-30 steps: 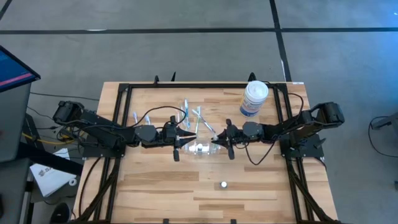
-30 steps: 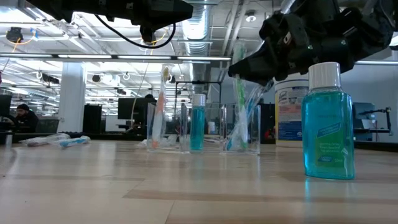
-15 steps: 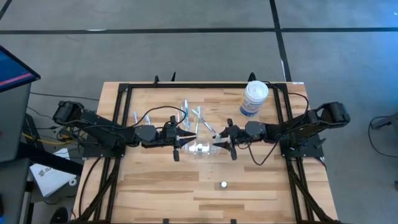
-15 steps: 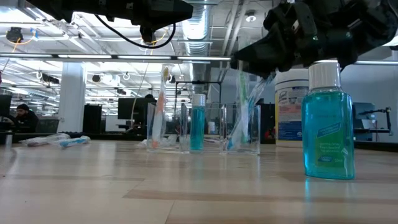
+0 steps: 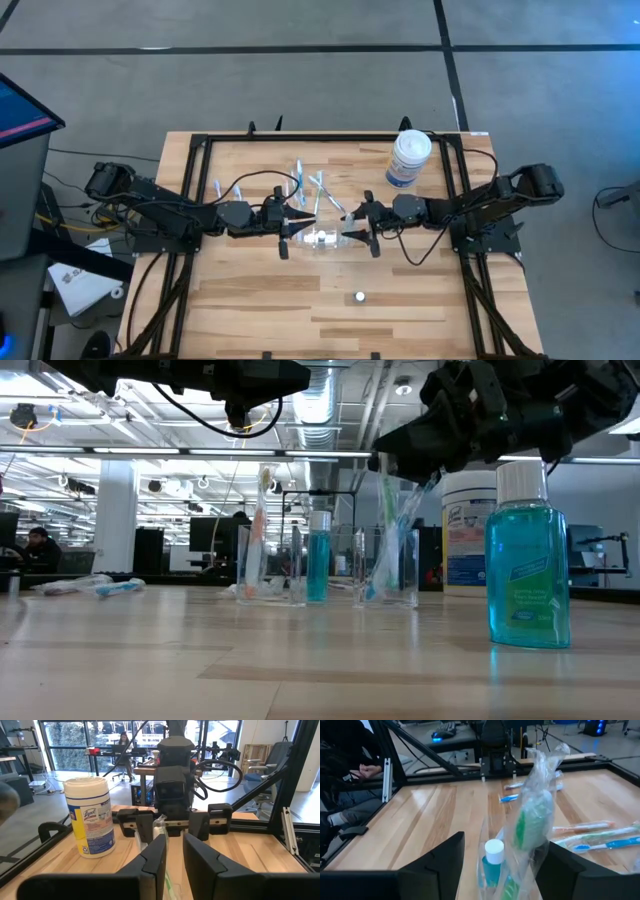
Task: Pick & Place toothbrushing station
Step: Put the left green toothbrush into the transparent organizer
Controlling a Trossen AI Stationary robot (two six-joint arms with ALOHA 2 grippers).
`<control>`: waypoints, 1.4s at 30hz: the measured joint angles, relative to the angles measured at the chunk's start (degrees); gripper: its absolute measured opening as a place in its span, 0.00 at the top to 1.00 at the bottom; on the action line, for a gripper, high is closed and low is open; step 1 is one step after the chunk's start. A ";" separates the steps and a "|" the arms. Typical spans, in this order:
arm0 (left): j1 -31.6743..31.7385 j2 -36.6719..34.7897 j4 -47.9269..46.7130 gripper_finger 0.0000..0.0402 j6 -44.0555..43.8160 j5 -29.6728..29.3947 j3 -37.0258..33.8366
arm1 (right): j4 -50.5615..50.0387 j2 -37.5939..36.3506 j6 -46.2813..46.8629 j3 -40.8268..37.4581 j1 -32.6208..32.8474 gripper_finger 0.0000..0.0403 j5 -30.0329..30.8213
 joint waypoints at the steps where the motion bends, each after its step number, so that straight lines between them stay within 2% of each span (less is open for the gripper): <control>1: 0.00 0.00 0.00 0.85 0.00 0.00 0.01 | -0.94 0.02 -0.27 0.34 0.14 0.50 -0.01; 6: 0.00 0.00 0.00 0.85 0.00 0.00 0.00 | -4.04 0.00 -1.49 1.00 0.45 0.49 -0.01; 18: 0.02 0.00 0.00 0.85 0.00 0.00 0.01 | -3.56 -0.09 -2.53 1.00 0.22 0.42 -1.16; 32: 0.00 0.00 0.00 0.85 0.00 0.00 0.01 | -10.09 -0.11 -2.99 5.59 0.08 0.42 0.14; 42: 0.00 0.00 0.00 0.85 0.00 0.00 0.01 | -10.82 -0.11 -2.98 6.20 0.38 0.42 -0.03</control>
